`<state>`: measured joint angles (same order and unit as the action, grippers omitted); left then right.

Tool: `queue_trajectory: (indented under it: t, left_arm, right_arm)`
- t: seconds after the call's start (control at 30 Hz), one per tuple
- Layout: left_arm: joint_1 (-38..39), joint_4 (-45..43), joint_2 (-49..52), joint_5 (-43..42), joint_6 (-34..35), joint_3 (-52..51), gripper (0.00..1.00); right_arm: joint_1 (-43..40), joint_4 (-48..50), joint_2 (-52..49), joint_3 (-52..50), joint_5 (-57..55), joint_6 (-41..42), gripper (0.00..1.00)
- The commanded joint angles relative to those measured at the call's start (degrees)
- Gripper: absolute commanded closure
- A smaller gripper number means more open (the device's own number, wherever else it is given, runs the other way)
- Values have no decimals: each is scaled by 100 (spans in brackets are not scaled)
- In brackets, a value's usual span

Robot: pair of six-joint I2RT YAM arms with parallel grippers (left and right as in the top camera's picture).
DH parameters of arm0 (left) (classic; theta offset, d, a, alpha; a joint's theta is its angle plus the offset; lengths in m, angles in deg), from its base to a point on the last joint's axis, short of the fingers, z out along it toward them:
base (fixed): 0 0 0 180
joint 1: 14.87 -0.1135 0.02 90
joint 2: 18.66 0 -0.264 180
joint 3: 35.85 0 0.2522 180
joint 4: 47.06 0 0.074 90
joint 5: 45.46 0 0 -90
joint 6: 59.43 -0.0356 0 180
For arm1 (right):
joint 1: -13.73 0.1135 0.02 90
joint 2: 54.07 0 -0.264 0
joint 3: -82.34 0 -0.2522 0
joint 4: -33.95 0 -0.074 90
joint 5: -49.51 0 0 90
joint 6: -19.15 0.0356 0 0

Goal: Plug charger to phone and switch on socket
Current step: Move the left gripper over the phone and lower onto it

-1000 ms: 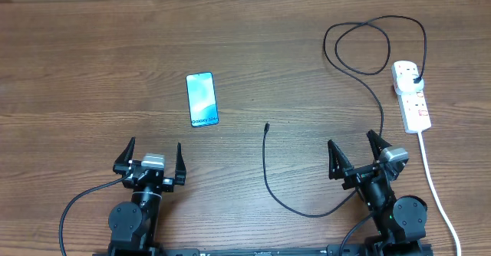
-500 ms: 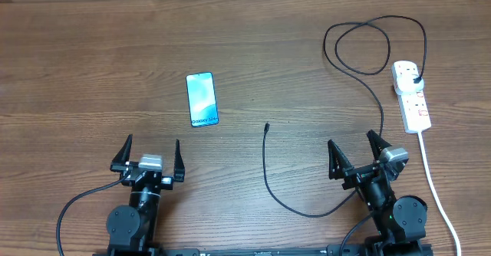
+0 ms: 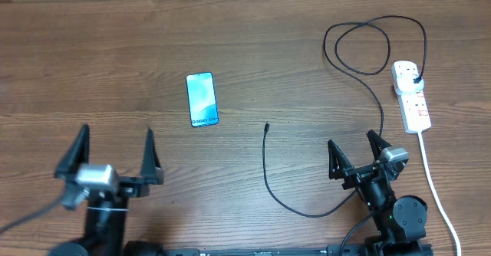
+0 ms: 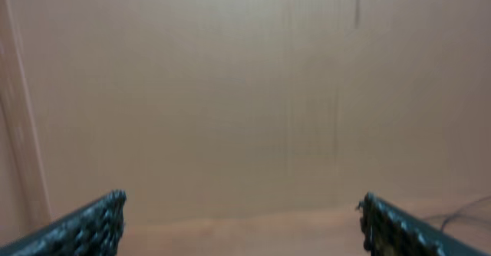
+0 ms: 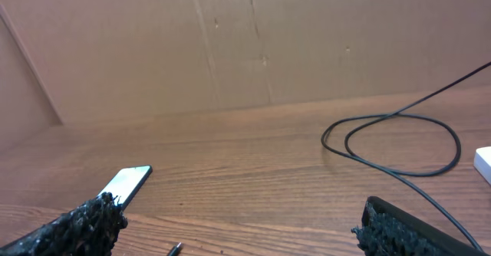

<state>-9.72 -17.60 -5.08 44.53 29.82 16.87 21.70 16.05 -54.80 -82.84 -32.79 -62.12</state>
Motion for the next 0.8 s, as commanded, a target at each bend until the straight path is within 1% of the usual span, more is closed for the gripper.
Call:
queue_trajectory:
  t: [0.0, 0.1, 0.3, 0.4, 0.43, 0.5, 0.57, 0.67, 0.77]
  left_arm:
    - [-28, 837, 1228, -413, 422, 1572, 0]
    - [-26, 2046, 2444, -748, 426, 3261, 0]
    - [-17, 4876, 5001, -750, 442, 6835, 0]
    - [63, 6218, 6227, -704, 442, 8354, 0]
    - [107, 6588, 6581, -708, 442, 8712, 0]
    - [221, 7195, 7189, -708, 417, 9167, 0]
    - [339, 7545, 7648, -715, 404, 9280, 0]
    - [490, 7772, 8218, -752, 409, 9278, 0]
    - [562, 7746, 8758, -1001, 531, 9278, 0]
  right_arm:
    - [11, 15, 57, -61, 33, -24, 0]
    - [11, 15, 57, -61, 33, -22, 0]
    - [11, 15, 57, -61, 33, -22, 0]
    - [11, 15, 57, -61, 33, -22, 0]
    - [11, 15, 57, -61, 33, -22, 0]
    - [11, 15, 57, -61, 33, -22, 0]
    - [11, 15, 57, -61, 33, -24, 0]
    - [11, 13, 57, -61, 33, -22, 0]
    - [11, 13, 57, -61, 33, -22, 0]
